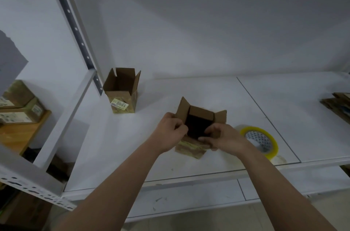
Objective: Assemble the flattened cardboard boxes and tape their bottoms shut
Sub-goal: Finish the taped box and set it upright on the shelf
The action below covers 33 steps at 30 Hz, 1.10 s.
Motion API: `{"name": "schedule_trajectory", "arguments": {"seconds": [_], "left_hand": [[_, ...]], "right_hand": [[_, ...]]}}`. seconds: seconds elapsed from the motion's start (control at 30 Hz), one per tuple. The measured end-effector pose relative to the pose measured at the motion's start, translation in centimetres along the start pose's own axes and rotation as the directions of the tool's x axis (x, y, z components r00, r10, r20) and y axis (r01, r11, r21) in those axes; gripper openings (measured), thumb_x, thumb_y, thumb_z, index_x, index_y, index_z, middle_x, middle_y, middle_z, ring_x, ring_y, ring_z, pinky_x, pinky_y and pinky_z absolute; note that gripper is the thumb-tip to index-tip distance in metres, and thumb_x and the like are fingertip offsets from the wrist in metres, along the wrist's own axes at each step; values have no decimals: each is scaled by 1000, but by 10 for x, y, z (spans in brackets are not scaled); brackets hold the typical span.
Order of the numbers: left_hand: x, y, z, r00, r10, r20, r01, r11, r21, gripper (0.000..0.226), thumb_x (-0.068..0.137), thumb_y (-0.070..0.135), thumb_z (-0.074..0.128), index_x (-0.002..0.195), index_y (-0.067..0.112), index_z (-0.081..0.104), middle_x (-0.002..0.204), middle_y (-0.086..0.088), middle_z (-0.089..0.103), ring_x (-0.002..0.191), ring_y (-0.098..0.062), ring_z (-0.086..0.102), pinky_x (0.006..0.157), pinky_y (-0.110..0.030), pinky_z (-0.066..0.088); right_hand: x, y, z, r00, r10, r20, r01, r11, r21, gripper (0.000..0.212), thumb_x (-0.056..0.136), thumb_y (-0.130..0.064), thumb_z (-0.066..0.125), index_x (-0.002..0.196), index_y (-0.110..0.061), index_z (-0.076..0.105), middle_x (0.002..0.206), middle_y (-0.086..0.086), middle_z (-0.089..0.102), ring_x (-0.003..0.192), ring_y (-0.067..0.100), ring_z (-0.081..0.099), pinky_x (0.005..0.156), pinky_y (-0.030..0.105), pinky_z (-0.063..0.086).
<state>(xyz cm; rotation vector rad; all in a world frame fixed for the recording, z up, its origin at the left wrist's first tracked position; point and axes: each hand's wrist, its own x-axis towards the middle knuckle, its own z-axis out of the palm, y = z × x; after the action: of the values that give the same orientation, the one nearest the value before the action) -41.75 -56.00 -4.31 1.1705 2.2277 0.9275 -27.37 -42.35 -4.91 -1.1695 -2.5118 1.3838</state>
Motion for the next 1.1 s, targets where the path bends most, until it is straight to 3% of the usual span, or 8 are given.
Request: {"name": "schedule_trajectory", "arguments": {"seconds": [0.17, 0.33, 0.47, 0.57, 0.67, 0.73, 0.83, 1.1], "left_hand": [[-2, -10, -1, 986, 71, 151, -105, 967, 232, 42, 82, 51, 69, 111, 22, 58, 138, -2, 28, 119, -20, 44, 98, -29, 42], [-7, -16, -4, 974, 210, 89, -228, 887, 401, 65, 76, 64, 65, 127, 26, 52, 162, -6, 2, 149, -24, -6, 119, -51, 16], [-15, -16, -2, 874, 485, -36, -428, 803, 415, 56, 83, 67, 44, 102, 21, 69, 132, -1, 57, 127, -19, 50, 115, -52, 23], [-8, -31, 2, 810, 585, -36, -479, 697, 534, 34, 81, 45, 59, 102, 20, 69, 99, 2, 71, 90, -18, 68, 105, -37, 32], [3, -39, -5, 847, 530, -51, -406, 705, 581, 29, 80, 10, 65, 108, 18, 68, 90, -1, 71, 77, -25, 68, 82, -34, 48], [10, -37, -16, 886, 458, -76, -323, 726, 607, 35, 86, 5, 56, 117, 20, 64, 96, -2, 68, 81, -27, 66, 68, -33, 51], [34, -42, -36, 919, 368, -140, -198, 738, 645, 37, 92, 7, 48, 123, 25, 59, 106, -1, 67, 91, -25, 65, 70, -34, 51], [83, -56, -84, 950, 159, -269, 75, 718, 692, 37, 92, 15, 60, 124, 34, 55, 106, 3, 67, 98, -22, 65, 80, -34, 55]], "right_hand": [[-5, 1, -5, 987, -11, 159, 18, 999, -41, 93, 68, -44, 85, 145, -24, 37, 140, -3, 44, 117, 15, 53, 77, 22, 53], [1, -2, 1, 993, -62, 104, 80, 980, -181, 104, 64, -45, 87, 149, -18, 32, 149, 0, 40, 132, 17, 42, 100, 25, 40], [19, -5, 5, 999, -54, 3, 54, 978, -200, 95, 68, -50, 83, 145, -14, 40, 143, 5, 49, 125, 22, 50, 99, 35, 47], [36, -14, 10, 992, -90, -86, 68, 970, -232, 82, 75, -47, 79, 141, -13, 46, 141, 5, 51, 127, 24, 49, 99, 30, 40], [50, -25, 19, 980, -80, -184, 75, 997, -34, 64, 80, -46, 75, 134, -17, 54, 135, 4, 56, 120, 24, 55, 99, 40, 49], [57, -36, 23, 968, -79, -237, 98, 993, 68, 57, 82, -49, 71, 129, -19, 58, 123, -1, 59, 113, 23, 59, 92, 44, 54], [68, -55, 26, 957, -114, -266, 145, 984, 101, 51, 85, -49, 68, 127, -22, 57, 112, -5, 58, 104, 24, 64, 91, 45, 54], [87, -73, 35, 983, -105, -153, 117, 990, 74, 59, 88, -47, 66, 135, -15, 49, 127, 10, 56, 111, 26, 61, 98, 41, 50]]}}
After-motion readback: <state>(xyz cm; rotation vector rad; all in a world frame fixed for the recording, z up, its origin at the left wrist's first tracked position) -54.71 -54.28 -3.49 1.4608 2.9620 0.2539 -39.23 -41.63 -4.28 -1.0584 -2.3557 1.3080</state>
